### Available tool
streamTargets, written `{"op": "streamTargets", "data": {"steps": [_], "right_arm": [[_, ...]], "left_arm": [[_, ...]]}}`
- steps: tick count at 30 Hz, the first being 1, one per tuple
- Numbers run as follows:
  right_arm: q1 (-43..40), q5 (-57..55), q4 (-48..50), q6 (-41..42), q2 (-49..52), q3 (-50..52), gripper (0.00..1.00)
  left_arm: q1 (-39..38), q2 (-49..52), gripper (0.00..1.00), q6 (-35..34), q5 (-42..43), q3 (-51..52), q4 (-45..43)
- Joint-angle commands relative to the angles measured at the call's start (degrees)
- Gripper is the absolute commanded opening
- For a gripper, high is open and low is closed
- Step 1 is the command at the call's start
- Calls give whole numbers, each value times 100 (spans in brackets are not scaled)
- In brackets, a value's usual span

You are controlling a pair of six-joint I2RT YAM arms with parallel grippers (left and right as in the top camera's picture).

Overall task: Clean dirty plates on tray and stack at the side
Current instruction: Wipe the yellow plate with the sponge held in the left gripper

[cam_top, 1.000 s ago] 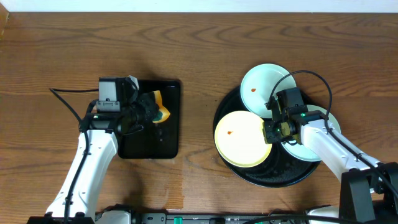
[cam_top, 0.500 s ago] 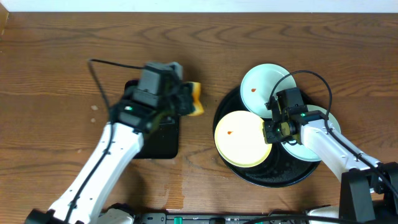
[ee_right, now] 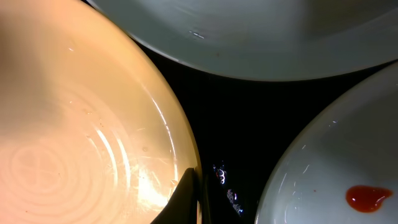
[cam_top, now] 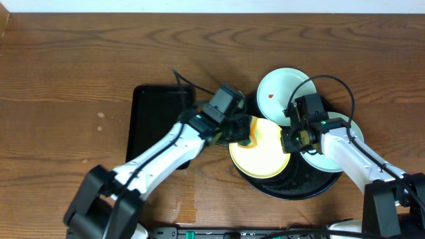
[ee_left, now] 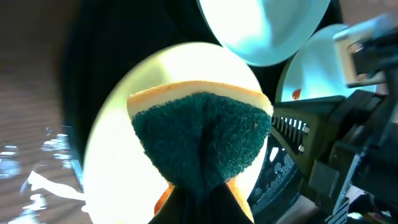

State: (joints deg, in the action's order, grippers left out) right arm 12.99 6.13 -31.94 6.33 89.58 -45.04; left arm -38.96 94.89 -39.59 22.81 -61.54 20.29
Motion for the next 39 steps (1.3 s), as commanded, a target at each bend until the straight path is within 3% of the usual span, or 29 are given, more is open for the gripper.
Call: {"op": "streamTargets", "data": {"steps": [1,14,29,39], "right_arm": [[17,-11,-28,28,44,-11,1],[17,-11,-63,28,44,-11,1],[17,-13,-66,28,44,-11,1],[17,-13,-66,28,44,-11,1]], "left_arm": [[-74,291,7,-369,122,-85,-122],[-142,1200,7,-468,138,-85,-1043],[192,1346,7,-352,7,-85,-310],[369,627,7,155,20,-87,-85]]}}
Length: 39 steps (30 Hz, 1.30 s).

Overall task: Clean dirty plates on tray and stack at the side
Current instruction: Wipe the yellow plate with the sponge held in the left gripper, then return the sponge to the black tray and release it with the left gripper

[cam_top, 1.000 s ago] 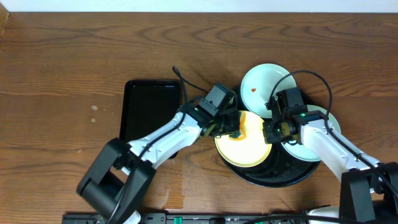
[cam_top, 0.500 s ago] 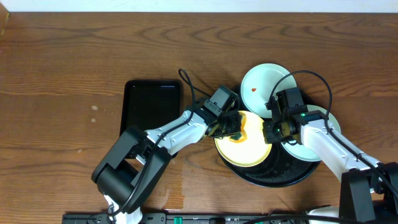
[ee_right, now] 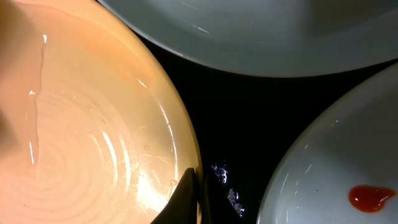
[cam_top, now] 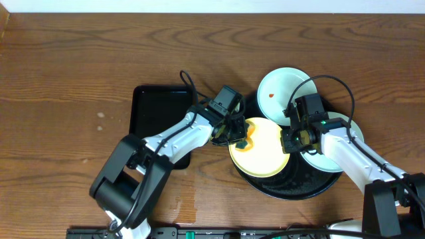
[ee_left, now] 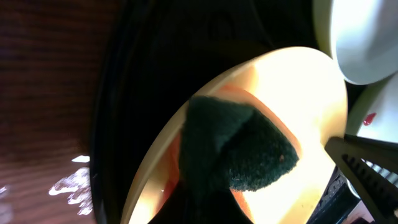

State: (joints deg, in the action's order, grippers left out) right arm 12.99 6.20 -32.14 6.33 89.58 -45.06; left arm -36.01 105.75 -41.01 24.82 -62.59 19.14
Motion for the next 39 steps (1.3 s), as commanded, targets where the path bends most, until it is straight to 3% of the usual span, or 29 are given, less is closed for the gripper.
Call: {"op": "streamTargets", "data": {"steps": [1,8,15,25,39], "right_arm": [[17,-17,-46,28,44,-9,1],[17,-17,-44,28,44,-9,1],[17,-17,-46,28,44,-9,1],[17,-17,-52,28,44,-9,1],[17,-15,-50,28,44,-9,1]], "left_arm": [[74,-599,7,376,-122,17,22],[144,-1661,7,1045,-188,20,-2],[671,-2076,7,1335,-1088,20,649],[2216,-2031,7,1856,-1244,101,1237],[2898,-918,7,2326,-1222,367,1333]]}}
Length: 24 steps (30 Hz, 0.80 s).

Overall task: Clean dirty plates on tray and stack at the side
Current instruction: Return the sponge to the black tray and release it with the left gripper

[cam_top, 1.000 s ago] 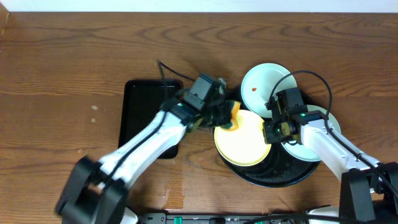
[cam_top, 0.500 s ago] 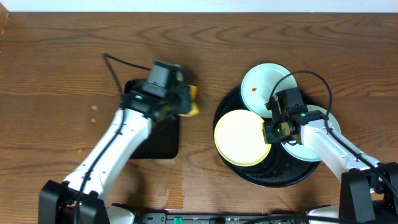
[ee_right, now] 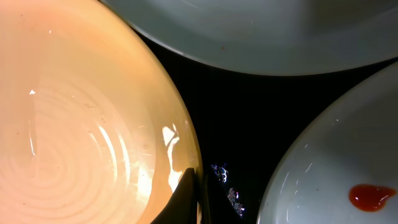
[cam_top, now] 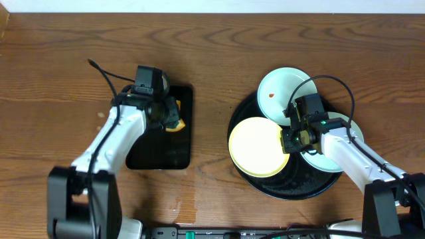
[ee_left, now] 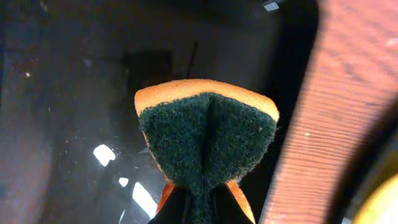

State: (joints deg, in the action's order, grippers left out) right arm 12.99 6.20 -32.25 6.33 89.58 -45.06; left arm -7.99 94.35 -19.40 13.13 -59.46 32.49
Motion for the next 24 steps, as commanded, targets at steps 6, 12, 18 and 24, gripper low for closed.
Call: {"op": "streamTargets", "data": {"steps": [6,12,18,24], "right_arm": [[17,-15,-39,28,44,-9,1],[17,-15,-37,28,44,-9,1],[17,-17,-39,28,44,-9,1],[17,-17,-37,28,44,-9,1]], "left_arm": [[282,901,8,293,-59,55,-9],[562,1283,7,289,22,55,61],[732,918,7,332,723,39,129],[732,345,7,651,487,37,131]]}}
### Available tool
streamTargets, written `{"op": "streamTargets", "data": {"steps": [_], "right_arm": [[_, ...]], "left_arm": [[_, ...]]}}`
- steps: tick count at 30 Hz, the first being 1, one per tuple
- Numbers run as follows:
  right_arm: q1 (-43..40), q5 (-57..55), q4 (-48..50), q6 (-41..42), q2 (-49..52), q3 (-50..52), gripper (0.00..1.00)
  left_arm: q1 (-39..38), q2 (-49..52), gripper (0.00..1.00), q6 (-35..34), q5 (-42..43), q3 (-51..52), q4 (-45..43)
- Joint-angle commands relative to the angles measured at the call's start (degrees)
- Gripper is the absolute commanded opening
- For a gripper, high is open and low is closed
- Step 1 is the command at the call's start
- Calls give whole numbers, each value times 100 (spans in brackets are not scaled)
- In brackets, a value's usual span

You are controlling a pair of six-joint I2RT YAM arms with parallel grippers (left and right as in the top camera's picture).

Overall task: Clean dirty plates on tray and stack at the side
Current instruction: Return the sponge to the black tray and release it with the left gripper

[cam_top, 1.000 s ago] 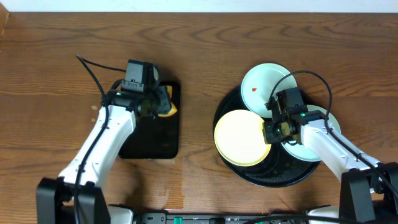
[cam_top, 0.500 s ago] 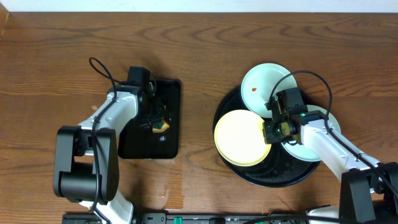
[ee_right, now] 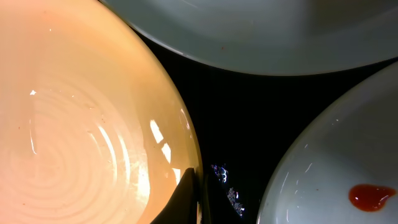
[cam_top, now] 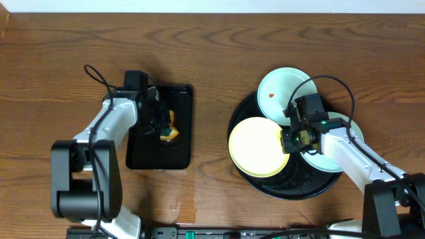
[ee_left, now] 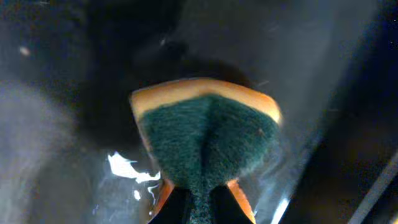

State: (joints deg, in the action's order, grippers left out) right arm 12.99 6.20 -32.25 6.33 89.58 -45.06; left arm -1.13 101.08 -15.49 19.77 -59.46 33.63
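A yellow plate [cam_top: 257, 147] lies on the round black tray [cam_top: 285, 186], its face wet and free of stains. My right gripper [cam_top: 287, 141] is shut on its right rim, one finger over the rim [ee_right: 186, 186]. Two pale green plates sit beside it, one at the back [cam_top: 281, 90] and one under my right arm [cam_top: 327, 158], each with a red sauce spot [ee_right: 368, 198]. My left gripper [cam_top: 163, 126] is shut on the folded yellow-and-green sponge [ee_left: 205, 134], low over the rectangular black tray [cam_top: 149, 156].
The rectangular tray's bottom [ee_left: 74, 137] is wet and shiny. Bare wooden table [cam_top: 66, 53] surrounds both trays. A black cable [cam_top: 93, 73] loops behind my left arm, another arcs over my right wrist [cam_top: 332, 83].
My left gripper, still shut on the sponge, has shifted slightly within the rectangular tray and sits lower, nearer its wet bottom. My right gripper and the plates have not moved.
My left gripper first pressed the sponge on the yellow plate while my right gripper held the plate's rim. It was then at the plate's left edge. Later it had carried the sponge to the rectangular tray, where it is now.
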Motion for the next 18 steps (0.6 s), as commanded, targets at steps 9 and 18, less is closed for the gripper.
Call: {"op": "streamTargets", "data": {"steps": [9,18], "right_arm": [[17,-15,-33,28,44,-9,2],[17,-13,-48,28,44,-9,4]], "left_arm": [[39,-160,7,280,-741,44,90],[39,-103,8,308,-743,98,223]]}}
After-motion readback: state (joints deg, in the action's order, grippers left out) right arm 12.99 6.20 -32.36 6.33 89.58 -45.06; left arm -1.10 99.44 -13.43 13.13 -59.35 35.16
